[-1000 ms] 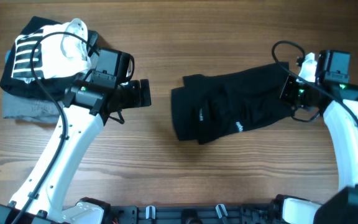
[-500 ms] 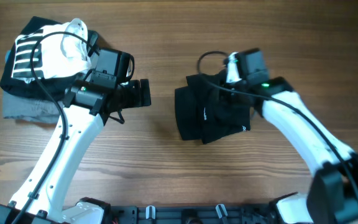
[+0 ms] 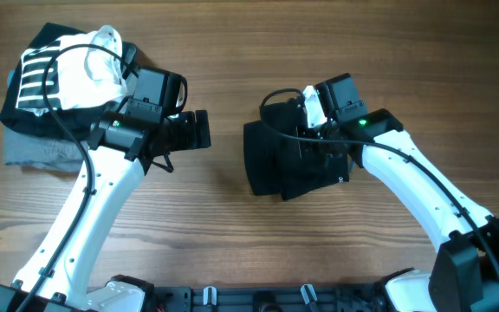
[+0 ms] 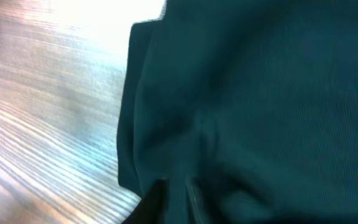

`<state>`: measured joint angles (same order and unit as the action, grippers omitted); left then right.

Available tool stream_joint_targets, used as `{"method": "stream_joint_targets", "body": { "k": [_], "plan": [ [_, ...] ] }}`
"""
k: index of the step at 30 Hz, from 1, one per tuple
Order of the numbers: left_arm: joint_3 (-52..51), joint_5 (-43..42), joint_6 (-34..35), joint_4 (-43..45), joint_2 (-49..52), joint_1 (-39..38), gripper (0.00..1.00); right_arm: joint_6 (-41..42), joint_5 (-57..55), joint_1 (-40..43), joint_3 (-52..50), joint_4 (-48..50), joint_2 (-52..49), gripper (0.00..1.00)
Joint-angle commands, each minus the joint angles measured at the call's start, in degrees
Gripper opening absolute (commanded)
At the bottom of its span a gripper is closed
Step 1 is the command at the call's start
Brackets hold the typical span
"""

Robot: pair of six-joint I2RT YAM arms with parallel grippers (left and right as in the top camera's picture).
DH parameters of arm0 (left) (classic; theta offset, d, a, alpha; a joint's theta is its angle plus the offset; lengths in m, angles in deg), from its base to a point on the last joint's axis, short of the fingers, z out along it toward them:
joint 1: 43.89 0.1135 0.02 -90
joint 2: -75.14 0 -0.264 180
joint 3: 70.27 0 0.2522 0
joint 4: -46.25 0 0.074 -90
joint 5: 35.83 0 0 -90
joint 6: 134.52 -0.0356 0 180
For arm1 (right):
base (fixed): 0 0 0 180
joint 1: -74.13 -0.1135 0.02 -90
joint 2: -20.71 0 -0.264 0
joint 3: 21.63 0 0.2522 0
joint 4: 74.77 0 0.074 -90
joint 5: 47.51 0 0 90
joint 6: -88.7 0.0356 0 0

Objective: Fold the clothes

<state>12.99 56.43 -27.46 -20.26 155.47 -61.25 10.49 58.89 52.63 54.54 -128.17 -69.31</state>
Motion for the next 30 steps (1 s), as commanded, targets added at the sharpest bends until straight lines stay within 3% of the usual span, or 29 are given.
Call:
{"method": "stream_joint_targets", "body": {
  "k": [1, 3, 6, 12, 14, 16, 18, 19, 22, 26, 30],
  "plan": [
    [0.8, 0.8, -0.3, 0.0, -0.9, 0.0, 0.96, -2.9, 1.1, -0.1, 1.0, -1.6, 0.8, 0.59],
    [0.8, 0.8, -0.3, 0.0, -0.9, 0.0, 0.96, -6.8, 5.1, -1.4, 1.0, -3.0, 0.8, 0.68],
    [0.8, 0.8, -0.3, 0.3, -0.9, 0.0, 0.96, -7.1, 0.0, -5.2, 0.9, -3.1, 0.6, 0.77],
    [0.8, 0.8, -0.3, 0.8, -0.9, 0.0, 0.97, -3.5, -16.4, -13.1, 0.9, -1.6, -4.1, 0.75],
    [0.8, 0.7, -0.3, 0.7, -0.9, 0.0, 0.98, 3.1, -24.9, -13.5, 0.9, -2.6, -6.7, 0.70],
    [0.8, 0.8, -0.3, 0.6, -0.9, 0.0, 0.98, 5.4, -29.2, -13.4, 0.9, -2.8, -8.9, 0.34],
    [0.8, 0.8, -0.3, 0.6, -0.9, 0.0, 0.98, 5.4, -30.7, -13.4, 1.3, -3.9, -8.2, 0.15],
    [0.8, 0.8, -0.3, 0.6, -0.9, 0.0, 0.98, 5.4, -31.0, -13.4, 1.8, -5.1, -7.3, 0.11],
    [0.8, 0.8, -0.3, 0.7, -0.9, 0.0, 0.98, 4.5, -31.0, -13.4, 3.5, -8.7, -2.1, 0.04],
    [0.8, 0.8, -0.3, 0.8, -0.9, 0.0, 0.98, 1.4, -27.7, -13.4, 3.7, -11.7, 6.6, 0.06],
    [0.8, 0.8, -0.3, 0.9, -0.9, 0.0, 0.98, 0.1, -21.3, -13.4, 3.6, -12.4, 8.3, 0.09]
  ]
}}
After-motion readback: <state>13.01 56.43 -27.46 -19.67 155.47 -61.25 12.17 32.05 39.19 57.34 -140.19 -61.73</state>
